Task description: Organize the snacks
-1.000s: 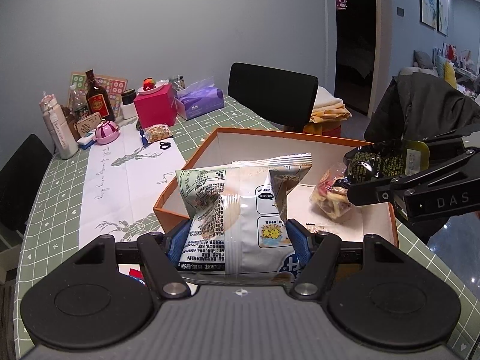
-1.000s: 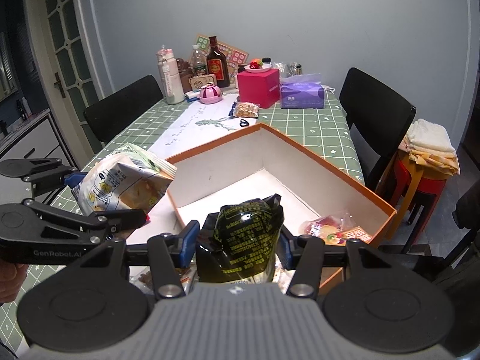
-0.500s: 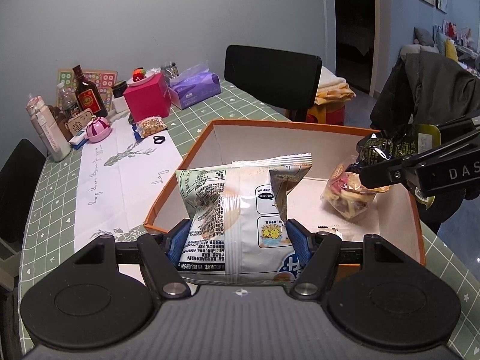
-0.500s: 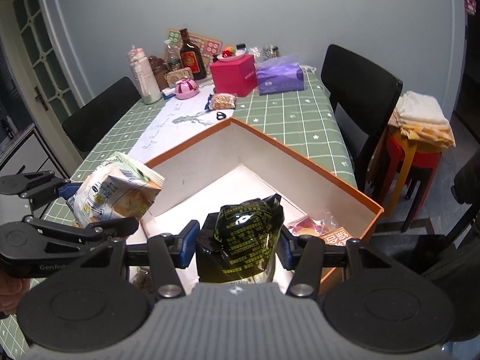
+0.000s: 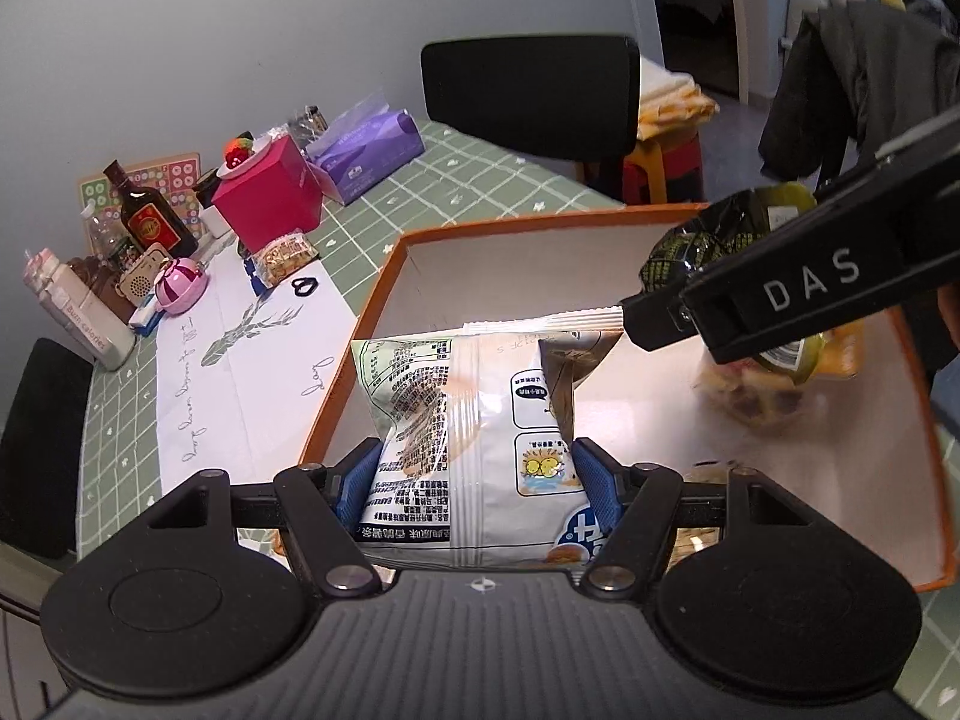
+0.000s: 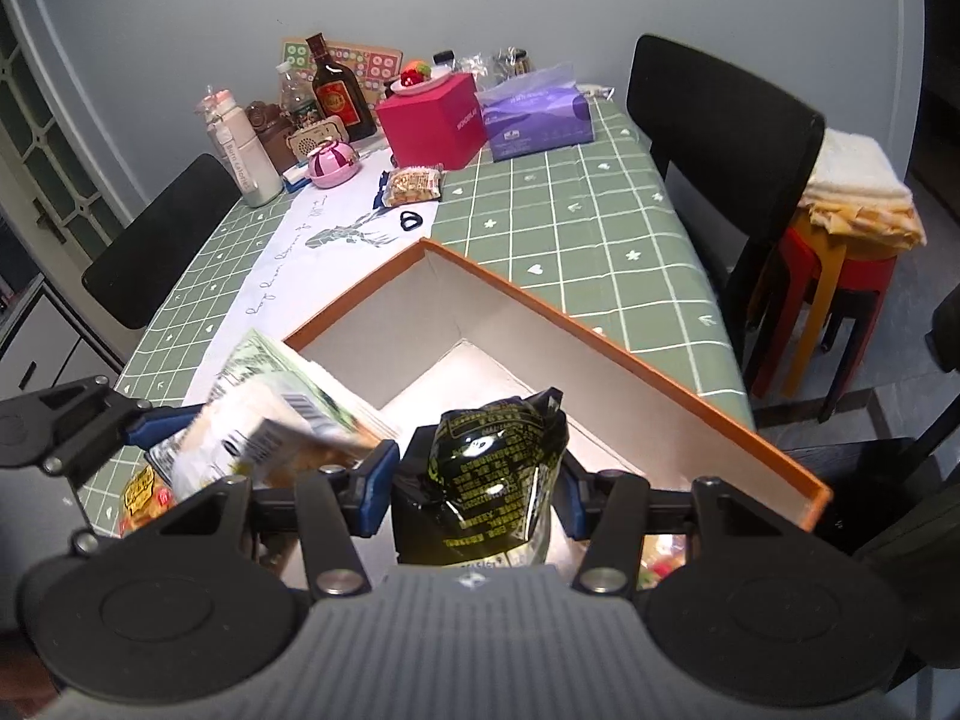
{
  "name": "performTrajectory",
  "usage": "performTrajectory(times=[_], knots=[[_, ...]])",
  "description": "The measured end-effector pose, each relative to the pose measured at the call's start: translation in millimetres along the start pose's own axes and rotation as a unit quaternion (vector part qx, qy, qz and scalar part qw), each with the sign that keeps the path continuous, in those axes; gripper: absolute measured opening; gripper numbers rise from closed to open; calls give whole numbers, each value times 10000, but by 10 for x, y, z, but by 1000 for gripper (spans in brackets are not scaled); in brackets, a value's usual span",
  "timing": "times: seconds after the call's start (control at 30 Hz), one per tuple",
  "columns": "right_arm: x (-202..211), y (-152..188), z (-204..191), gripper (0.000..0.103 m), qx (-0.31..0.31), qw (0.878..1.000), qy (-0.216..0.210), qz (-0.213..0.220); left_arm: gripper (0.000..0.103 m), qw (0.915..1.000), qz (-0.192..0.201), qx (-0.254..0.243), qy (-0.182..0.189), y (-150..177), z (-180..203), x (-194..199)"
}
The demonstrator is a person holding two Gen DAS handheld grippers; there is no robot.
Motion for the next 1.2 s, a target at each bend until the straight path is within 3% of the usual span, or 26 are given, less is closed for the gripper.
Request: performTrajectory(times=[0.2, 0.4, 0.63, 0.93, 1.2], knots=[[-335, -57, 98, 52, -689, 9972, -296, -25, 78, 9989, -420, -184, -38, 16, -58, -374], [-650, -118, 234, 52, -1244, 9920, -222, -49, 78, 9966, -737, -321, 170, 31, -8, -623], [-952, -138, 371, 52, -1820, 9829, -252, -113, 79, 9926, -968, -723, 157, 51, 122, -782], [-1195, -59, 442, 53, -2226, 9742, -345, -118, 84, 9913, -1030, -809, 148, 48, 134, -835], [-1124, -34, 501, 59, -2348, 9713, -368, -76, 91, 9923, -919, -823, -54, 23, 94, -796]])
Point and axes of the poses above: each gripper's, at about its wrist camera, not at the fingertips, and x roughly against the way its jaws point, z to its right, y to its underside, the point moved 4 cm from there along -x, roughly the way its jaws point, and after that the axes turned 12 degrees about -y, right-handed, at the moved point
